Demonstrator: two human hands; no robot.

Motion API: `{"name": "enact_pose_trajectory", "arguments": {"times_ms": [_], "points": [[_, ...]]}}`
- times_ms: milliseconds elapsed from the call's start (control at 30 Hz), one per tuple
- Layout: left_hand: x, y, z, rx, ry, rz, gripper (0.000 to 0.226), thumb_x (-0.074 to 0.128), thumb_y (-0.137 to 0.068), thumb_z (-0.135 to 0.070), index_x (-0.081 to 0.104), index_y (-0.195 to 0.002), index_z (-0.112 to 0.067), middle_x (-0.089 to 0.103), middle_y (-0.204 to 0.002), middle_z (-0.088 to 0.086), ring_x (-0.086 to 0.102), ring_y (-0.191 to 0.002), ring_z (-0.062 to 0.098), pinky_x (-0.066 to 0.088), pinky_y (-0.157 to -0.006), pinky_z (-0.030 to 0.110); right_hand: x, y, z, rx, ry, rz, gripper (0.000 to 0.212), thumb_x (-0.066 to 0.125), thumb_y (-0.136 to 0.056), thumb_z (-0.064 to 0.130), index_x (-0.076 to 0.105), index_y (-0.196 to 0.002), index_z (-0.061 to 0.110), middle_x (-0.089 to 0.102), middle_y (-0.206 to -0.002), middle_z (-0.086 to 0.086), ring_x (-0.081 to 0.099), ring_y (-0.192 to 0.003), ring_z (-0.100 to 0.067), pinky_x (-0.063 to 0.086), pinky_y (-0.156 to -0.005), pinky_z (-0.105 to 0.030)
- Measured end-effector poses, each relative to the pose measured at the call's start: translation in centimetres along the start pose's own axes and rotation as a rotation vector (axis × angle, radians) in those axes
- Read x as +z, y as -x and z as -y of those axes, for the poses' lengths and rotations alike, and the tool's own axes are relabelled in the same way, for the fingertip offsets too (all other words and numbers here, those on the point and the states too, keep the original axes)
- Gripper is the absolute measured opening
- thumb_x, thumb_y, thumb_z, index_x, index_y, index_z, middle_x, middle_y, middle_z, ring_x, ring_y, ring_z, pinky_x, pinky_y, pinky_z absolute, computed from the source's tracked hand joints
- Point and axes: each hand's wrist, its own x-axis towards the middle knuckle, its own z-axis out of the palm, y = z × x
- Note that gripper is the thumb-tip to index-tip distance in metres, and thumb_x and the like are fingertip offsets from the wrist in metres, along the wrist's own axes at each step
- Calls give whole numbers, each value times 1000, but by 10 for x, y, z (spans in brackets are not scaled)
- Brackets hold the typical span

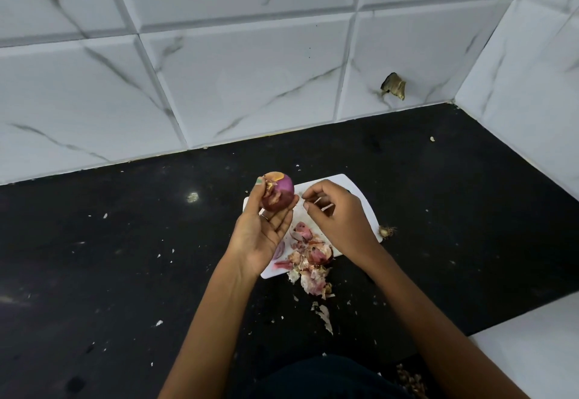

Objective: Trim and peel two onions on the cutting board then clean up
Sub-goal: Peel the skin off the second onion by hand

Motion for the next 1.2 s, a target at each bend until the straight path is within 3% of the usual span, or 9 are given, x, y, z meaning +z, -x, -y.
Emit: {"name": "enact_pose_trajectory", "arguments": {"times_ms": [133, 300, 367, 433, 533, 600, 867, 1200], "points": [[2, 0, 2, 46, -6, 16, 37, 60, -93, -33, 61, -119, -7, 68, -107, 10, 68, -94, 19, 57, -85, 28, 0, -3, 18, -42, -98, -19, 9, 64, -89, 11, 66, -98, 10, 64, -93, 3, 61, -82, -5, 46, -66, -11], [4, 1, 1, 70, -28, 39, 24, 59, -93, -21, 66, -108, -3, 65, -116, 18, 59, -121, 34, 51, -99, 35, 2, -2, 30, 3, -124, -37, 18, 76, -80, 25, 65, -90, 14, 61, -89, 2, 61, -81, -6, 46, -68, -10], [4, 1, 2, 76, -23, 34, 19, 58, -93, -19, 66, -101, -3, 68, -105, 15, 58, -122, 36, 51, -98, 35, 3, -2, 31, 49, -128, -40, 17, 77, -78, 25, 65, -86, 16, 61, -87, 3, 61, -79, -4, 46, -67, -10], [4, 1, 1, 86, -18, 36, 21, 59, -93, -20, 65, -104, -4, 70, -94, 11, 62, -117, 34, 53, -94, 34, 4, -4, 28, 98, -131, -31, 12, 76, -79, 21, 66, -83, 18, 62, -86, 2, 62, -77, -4, 48, -67, -13], [4, 1, 1, 91, -13, 42, 24, 59, -93, -24, 62, -109, -6, 72, -83, 6, 70, -87, 20, 58, -84, 30, 1, -6, 26, 183, -190, 29, 8, 74, -81, 20, 69, -84, 15, 67, -85, 0, 65, -78, -8, 55, -71, -23], [4, 1, 1, 91, 9, 46, 22, 59, -94, -26, 62, -106, -8, 72, -82, 6, 69, -79, 17, 57, -83, 29, -1, -6, 26, 204, -218, 61, 8, 73, -81, 20, 69, -85, 15, 68, -84, 1, 65, -79, -9, 55, -73, -25], [3, 0, 2, 33, 84, 69, 49, 52, -96, -37, 54, -128, 0, 71, -97, 16, 70, -81, 20, 58, -80, 28, -5, -8, 24, 287, -419, 107, 2, 66, -88, 12, 65, -89, 11, 67, -85, -6, 69, -80, -14, 58, -79, -30], [5, 2, 2, -13, 81, 67, 47, 41, -98, -47, 64, -108, -7, 75, -97, 4, 71, -82, 13, 45, -101, 36, 2, -5, 5, 387, -438, -120, 11, 57, -94, 6, 56, -85, 13, 66, -79, -7, 70, -71, -15, 59, -70, -30]]}}
